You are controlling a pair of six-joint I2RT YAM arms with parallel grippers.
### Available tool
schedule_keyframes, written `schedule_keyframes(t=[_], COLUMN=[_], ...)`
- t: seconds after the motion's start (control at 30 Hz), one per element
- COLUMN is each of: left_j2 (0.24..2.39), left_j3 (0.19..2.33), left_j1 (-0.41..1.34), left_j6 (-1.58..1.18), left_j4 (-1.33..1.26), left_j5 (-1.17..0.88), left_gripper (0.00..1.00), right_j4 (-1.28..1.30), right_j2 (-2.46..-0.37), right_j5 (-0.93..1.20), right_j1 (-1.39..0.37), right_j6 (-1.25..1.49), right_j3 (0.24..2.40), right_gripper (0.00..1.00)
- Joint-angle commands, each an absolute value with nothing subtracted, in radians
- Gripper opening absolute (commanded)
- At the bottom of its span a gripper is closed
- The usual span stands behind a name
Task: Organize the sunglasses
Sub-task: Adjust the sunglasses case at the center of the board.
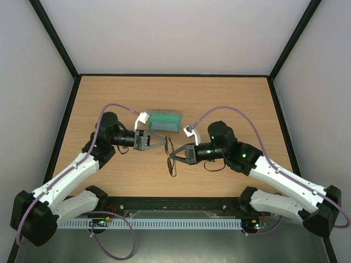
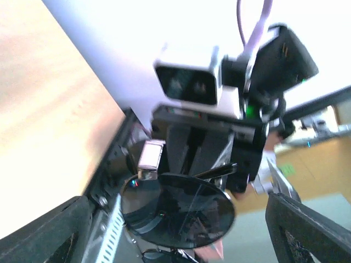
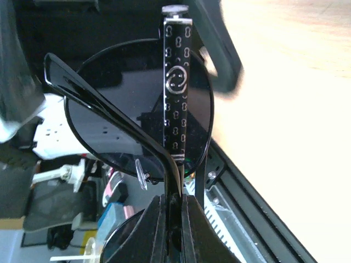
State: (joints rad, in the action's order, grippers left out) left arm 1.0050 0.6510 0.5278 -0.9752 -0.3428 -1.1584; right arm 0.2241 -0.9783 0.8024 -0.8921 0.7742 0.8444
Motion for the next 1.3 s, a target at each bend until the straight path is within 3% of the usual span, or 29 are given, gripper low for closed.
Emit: schedule_keyframes(t=[0.0,0.1,0.33,0.73,0.83,1.03,1.27], left_j2=[0.937,0.953,1.161,1.443,1.544,1.697,1.9], left_j3=[0.731,0.774,0.828,0.903,0.906,0.917,1.032], left_j1=[0.384,0.293,0.246,0.086,0.086,0.088,0.16], left_j6=[-0.959,-0.968,-1.037,-1.031,-1.05,-1.089,-1.097], left_j4=[-0.231,-0.106,0.023,0.048,-0.003,-0.107,-0.119], left_j5=[-1.073,-0.945,-0.592,-0.413,-0.425,-0.421,-0.444], left_gripper=[0.9,0.97,0.97,0.99,0.86,0.38,0.17], right_j4=[0.292,0.403,0.502,0.516,0.524,0.519,0.534], right_j2=[-0.902,-0.865,-0.811,-0.86,-0.917,-0.985,-1.057], right_j5=[0.63,0.474,0.306,0.193,0.176,0.273,0.335], right_j1=[-0.898,-0.898,-0.899,-0.883,-0.849,-0.73,-0.649], right_j6=[0.791,0.785,0.804,0.794,0.772,0.735,0.689], right_j3=[0.82,0.832,0.865,0.903,0.949,0.993,1.031], right_gripper=[0.01,0.01,0.01,0.01,0.01,0.01,0.02])
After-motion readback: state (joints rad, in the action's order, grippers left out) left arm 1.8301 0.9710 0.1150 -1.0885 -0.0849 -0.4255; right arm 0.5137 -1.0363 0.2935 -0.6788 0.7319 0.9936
